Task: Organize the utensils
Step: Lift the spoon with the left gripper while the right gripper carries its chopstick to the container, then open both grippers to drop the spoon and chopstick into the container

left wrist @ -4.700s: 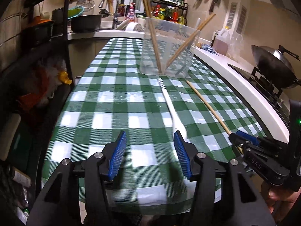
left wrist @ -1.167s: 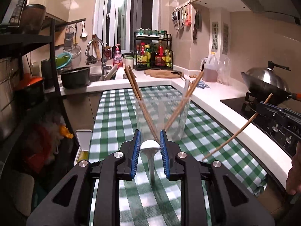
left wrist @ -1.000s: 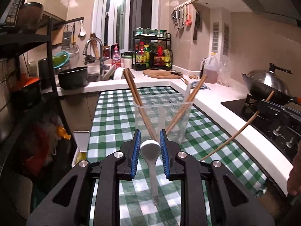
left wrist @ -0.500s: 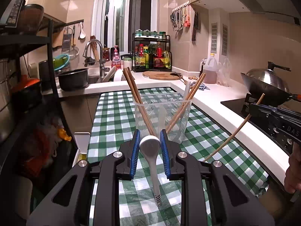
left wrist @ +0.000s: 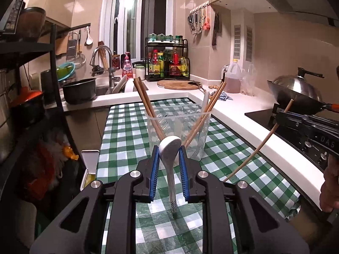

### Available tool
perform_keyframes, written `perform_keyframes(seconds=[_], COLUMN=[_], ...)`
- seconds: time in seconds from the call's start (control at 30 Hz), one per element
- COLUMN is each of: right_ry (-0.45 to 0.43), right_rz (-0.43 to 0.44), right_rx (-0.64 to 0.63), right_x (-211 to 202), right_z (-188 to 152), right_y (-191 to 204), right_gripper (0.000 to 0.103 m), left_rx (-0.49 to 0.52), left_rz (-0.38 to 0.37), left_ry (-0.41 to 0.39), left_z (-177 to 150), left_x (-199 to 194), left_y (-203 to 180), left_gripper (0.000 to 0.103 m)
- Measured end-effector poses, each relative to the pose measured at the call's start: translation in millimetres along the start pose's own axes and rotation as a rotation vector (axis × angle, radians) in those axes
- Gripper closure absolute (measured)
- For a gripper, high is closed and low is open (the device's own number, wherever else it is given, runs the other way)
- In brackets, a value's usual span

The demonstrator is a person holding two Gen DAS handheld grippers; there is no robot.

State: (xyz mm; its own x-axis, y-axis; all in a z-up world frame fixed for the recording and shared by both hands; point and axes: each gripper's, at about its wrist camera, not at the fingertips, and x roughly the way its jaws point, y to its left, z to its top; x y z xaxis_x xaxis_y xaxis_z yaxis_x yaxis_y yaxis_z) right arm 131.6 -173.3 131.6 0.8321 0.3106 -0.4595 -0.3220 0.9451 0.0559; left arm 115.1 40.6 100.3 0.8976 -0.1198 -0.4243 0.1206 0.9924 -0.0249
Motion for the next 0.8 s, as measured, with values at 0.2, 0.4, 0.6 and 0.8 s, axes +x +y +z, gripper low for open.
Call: perform_keyframes(seconds=[0.2,0.4,0.6,0.8], right_ry=[0.003,0.033,-0.001,-0.066], right_rz=[0.041,0.101,0.149,0.149], right_rx=[-0.012,-0.034,-0.055,-0.054], right_x=[-1.6,-0.3,-8.0,-6.3], right_z=[19.7,59.1,113.9,162.9], right_y=[1.0,1.8,5.2,3.4], right_gripper=[0.098,0.098,0.098,0.098], left_rx=[0.020,-0.009,-0.018,-0.013], left_rz=[0.004,-0.013,-0.045,-0.051], left_ry=[0.000,0.012,-0.011,-0.066], left_z=[21.0,58.7,109.5,156.3], left_x=[-4.8,-7.2,-1.5,14.8], left_y=[1.0,14.2,25.3,27.8], left_gripper=[0.085,0.085,0.085,0.085])
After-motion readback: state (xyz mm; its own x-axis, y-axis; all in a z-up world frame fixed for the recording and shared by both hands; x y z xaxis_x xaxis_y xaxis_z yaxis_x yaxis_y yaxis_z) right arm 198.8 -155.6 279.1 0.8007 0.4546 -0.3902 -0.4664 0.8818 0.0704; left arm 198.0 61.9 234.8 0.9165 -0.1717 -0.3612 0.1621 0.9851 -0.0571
